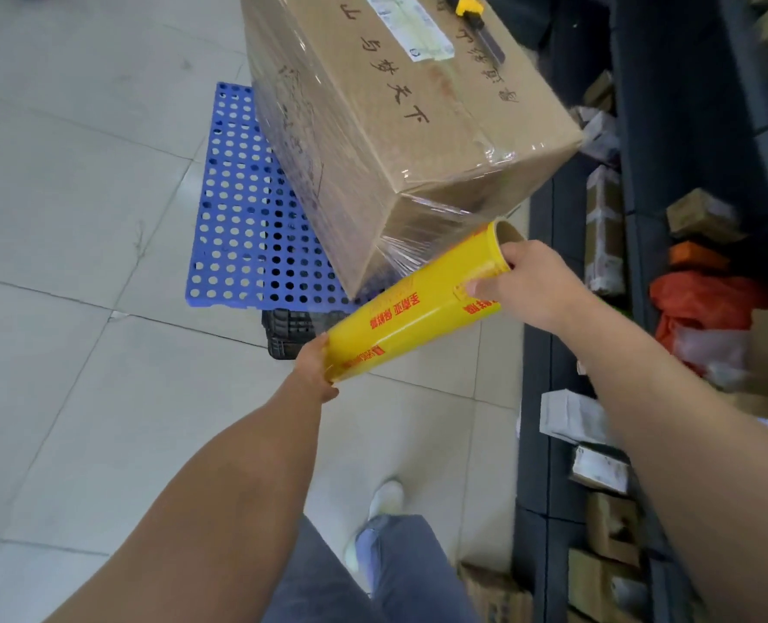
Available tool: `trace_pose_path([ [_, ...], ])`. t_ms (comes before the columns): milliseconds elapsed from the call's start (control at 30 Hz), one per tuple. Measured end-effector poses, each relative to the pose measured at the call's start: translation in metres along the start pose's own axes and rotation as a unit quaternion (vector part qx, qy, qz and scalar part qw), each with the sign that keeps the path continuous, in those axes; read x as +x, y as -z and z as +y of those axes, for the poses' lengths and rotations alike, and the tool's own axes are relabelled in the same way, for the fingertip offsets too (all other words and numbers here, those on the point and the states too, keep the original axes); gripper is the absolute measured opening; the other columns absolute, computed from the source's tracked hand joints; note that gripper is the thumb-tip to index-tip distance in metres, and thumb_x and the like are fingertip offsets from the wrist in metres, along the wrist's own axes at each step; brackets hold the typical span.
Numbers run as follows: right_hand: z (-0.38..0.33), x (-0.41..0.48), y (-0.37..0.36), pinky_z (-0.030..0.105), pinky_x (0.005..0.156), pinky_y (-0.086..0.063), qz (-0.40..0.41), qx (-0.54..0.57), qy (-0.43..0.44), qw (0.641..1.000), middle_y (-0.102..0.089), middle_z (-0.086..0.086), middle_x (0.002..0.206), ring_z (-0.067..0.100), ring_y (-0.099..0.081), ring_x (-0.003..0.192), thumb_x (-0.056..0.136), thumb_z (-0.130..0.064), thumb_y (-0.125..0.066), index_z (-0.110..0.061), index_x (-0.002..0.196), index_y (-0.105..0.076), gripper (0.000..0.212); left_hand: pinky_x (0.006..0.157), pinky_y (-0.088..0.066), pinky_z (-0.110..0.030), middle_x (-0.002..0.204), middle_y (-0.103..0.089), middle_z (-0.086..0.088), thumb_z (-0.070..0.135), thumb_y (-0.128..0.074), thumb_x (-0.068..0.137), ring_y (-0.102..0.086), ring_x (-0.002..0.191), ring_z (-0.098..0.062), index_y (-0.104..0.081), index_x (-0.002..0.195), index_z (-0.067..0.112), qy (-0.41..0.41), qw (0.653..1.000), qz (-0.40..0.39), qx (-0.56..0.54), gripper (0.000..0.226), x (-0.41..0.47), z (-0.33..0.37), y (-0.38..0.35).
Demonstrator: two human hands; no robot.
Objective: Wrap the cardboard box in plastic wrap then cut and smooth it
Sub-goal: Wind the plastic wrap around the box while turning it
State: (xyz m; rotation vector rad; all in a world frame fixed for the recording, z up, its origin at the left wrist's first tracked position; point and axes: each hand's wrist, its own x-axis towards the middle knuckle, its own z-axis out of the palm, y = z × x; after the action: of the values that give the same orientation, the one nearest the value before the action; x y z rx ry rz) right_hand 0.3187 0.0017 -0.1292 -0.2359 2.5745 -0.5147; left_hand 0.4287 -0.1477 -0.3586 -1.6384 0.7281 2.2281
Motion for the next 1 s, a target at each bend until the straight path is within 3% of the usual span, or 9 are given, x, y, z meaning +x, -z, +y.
trace_pose_path([
  [167,0.013,0.012,0.017,0.03,0.068,-0.047,-0.02,-0.022,0.087,0.996,-0.068,0.019,0.099,0.024,-0.06,0.081,0.084,-0.026,-0.068,0.003,0.1,-0.066,0.033,0.114,-0.018,-0.045,0.152,-0.026,-0.012,0.036,-0.049,0.092,-0.027,0.138,-0.032,-0.025,0.146,0.018,-0.009,0.996,0.035,-0.081,0.062,0.0,-0.03,-0.031],
  [267,0.018,0.02,0.022,0.036,0.078,-0.05,-0.015,-0.05,0.124,0.991,-0.07,0.015,0.095,0.027,-0.064,0.087,0.084,-0.04,-0.065,0.001,0.094,-0.069,0.042,0.113,-0.022,-0.044,0.15,-0.027,-0.011,0.039,-0.051,0.09,-0.029,0.136,-0.031,-0.025,0.145,0.016,-0.008,0.991,0.062,-0.12,0.066,-0.005,-0.039,-0.043],
  [367,0.025,0.027,0.027,0.041,0.085,-0.052,-0.031,-0.061,0.127,0.989,-0.071,0.015,0.096,0.03,-0.065,0.092,0.084,-0.033,-0.067,-0.001,0.092,-0.071,0.034,0.113,-0.018,-0.047,0.152,-0.029,-0.008,0.058,-0.053,0.084,-0.029,0.138,-0.03,-0.026,0.147,0.019,-0.017,0.991,0.051,-0.125,0.078,-0.007,-0.04,-0.048],
  [433,0.031,0.031,0.032,0.043,0.088,-0.051,-0.051,-0.069,0.122,0.989,-0.071,0.016,0.099,0.03,-0.065,0.095,0.083,-0.026,-0.069,0.0,0.095,-0.071,0.028,0.113,-0.019,-0.048,0.153,-0.027,-0.009,0.058,-0.055,0.084,-0.027,0.139,-0.031,-0.025,0.147,0.019,-0.016,0.991,0.063,-0.115,0.08,-0.004,-0.042,-0.047],
  [633,0.041,0.037,0.038,0.045,0.09,-0.05,-0.093,-0.103,0.104,0.985,-0.068,0.017,0.107,0.031,-0.063,0.098,0.078,-0.03,-0.073,0.001,0.103,-0.067,0.04,0.109,-0.026,-0.047,0.148,-0.032,-0.011,0.027,-0.057,0.09,-0.033,0.133,-0.032,-0.036,0.138,0.016,-0.011,0.994,0.061,-0.094,0.054,0.0,-0.046,-0.057],
  [767,0.048,0.036,0.036,0.04,0.083,-0.053,-0.059,-0.085,0.109,0.989,-0.069,0.013,0.098,0.027,-0.064,0.09,0.081,-0.046,-0.067,-0.002,0.099,-0.068,0.048,0.107,-0.028,-0.043,0.128,-0.037,-0.011,0.022,-0.051,0.09,-0.035,0.108,-0.029,-0.039,0.111,0.012,-0.001,0.994,0.069,-0.082,0.026,-0.003,-0.049,-0.061],
  [833,0.052,0.036,0.039,0.034,0.074,-0.049,-0.066,-0.094,0.119,0.986,-0.066,0.011,0.089,0.025,-0.061,0.082,0.081,-0.04,-0.069,0.001,0.093,-0.065,0.043,0.107,-0.028,-0.044,0.118,-0.035,-0.009,0.021,-0.049,0.089,-0.036,0.111,-0.03,-0.038,0.108,0.012,-0.005,0.993,0.079,-0.09,0.024,-0.004,-0.052,-0.064],
  [900,0.058,0.036,0.043,0.031,0.065,-0.044,-0.085,-0.081,0.121,0.986,-0.061,0.011,0.081,0.024,-0.056,0.076,0.081,-0.03,-0.072,0.001,0.085,-0.06,0.033,0.108,-0.027,-0.047,0.124,-0.04,-0.007,0.027,-0.051,0.086,-0.037,0.125,-0.029,-0.04,0.117,0.013,-0.011,0.99,0.085,-0.112,0.036,-0.007,-0.056,-0.067],
  [1000,0.069,0.036,0.052,0.038,0.077,-0.05,-0.088,-0.077,0.129,0.985,-0.068,0.019,0.096,0.028,-0.062,0.086,0.079,-0.026,-0.073,0.005,0.094,-0.065,0.036,0.112,-0.021,-0.052,0.144,-0.039,-0.008,0.056,-0.058,0.079,-0.034,0.135,-0.029,-0.031,0.143,0.017,-0.029,0.988,0.084,-0.13,0.079,-0.005,-0.067,-0.073],
])
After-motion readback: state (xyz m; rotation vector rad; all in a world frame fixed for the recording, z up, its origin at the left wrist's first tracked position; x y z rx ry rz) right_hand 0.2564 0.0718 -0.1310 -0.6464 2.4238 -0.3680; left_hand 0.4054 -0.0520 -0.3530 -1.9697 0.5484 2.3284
